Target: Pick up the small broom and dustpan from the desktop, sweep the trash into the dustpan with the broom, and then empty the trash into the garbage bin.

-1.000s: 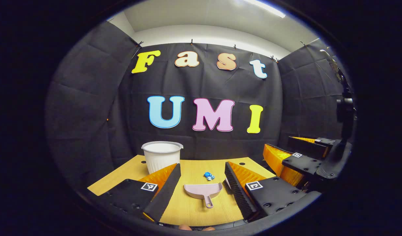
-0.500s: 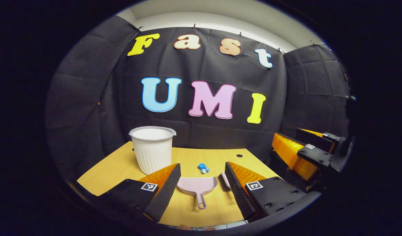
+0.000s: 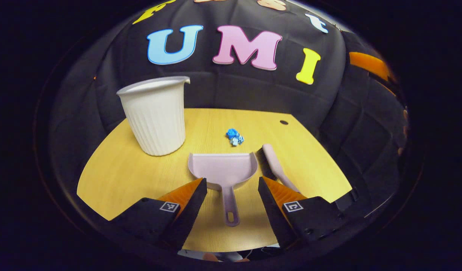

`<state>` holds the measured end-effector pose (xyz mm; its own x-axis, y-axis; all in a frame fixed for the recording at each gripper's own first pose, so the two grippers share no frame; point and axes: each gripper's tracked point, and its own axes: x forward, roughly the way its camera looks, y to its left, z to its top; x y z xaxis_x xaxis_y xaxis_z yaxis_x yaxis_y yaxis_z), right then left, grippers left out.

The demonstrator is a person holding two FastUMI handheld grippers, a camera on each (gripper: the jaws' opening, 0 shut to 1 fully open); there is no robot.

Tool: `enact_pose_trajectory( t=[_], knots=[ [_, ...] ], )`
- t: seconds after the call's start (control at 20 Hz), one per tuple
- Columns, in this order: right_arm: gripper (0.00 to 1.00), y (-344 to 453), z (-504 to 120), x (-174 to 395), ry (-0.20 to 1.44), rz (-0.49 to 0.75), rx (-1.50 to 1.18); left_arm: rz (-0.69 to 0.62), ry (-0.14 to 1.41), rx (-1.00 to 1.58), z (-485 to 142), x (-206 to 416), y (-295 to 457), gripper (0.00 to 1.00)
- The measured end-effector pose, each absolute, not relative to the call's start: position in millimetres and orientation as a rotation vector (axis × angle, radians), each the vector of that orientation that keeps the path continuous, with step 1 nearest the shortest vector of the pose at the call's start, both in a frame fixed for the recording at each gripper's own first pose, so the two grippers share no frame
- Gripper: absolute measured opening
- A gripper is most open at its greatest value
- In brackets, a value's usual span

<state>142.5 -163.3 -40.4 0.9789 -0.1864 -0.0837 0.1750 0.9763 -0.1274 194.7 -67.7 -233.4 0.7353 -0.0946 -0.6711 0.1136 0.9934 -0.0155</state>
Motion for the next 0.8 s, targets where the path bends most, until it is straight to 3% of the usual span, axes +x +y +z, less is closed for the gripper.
enact_pose_trajectory(
  t=[0.35, 0.65, 0.7, 0.75, 0.8],
  knots=[
    [1.0, -184.9, -129.6, 147.8, 0.341, -0.117, -0.052, -0.025, 1.184, -0.035, -313.2, 219.3, -62.3, 0.83],
    [1.0, -188.6, -189.1, 155.8, 0.566, -0.097, 0.141, 0.032, 1.361, -0.019, -328.4, 246.6, -67.0, 0.83],
    [0.93, -184.3, -203.2, 157.6, 0.606, -0.083, 0.155, 0.034, 1.386, 0.002, -329.4, 247.8, -67.2, 0.83],
    [1.0, -172.5, -222.6, 151.2, 0.72, -0.052, 0.21, 0.049, 1.404, 0.03, -329.1, 246.6, -64.6, 0.81],
    [0.89, -157.1, -241.4, 142.3, 0.816, -0.01, 0.271, 0.053, 1.416, 0.043, -329.7, 248.5, -64.6, 0.61]
  ],
)
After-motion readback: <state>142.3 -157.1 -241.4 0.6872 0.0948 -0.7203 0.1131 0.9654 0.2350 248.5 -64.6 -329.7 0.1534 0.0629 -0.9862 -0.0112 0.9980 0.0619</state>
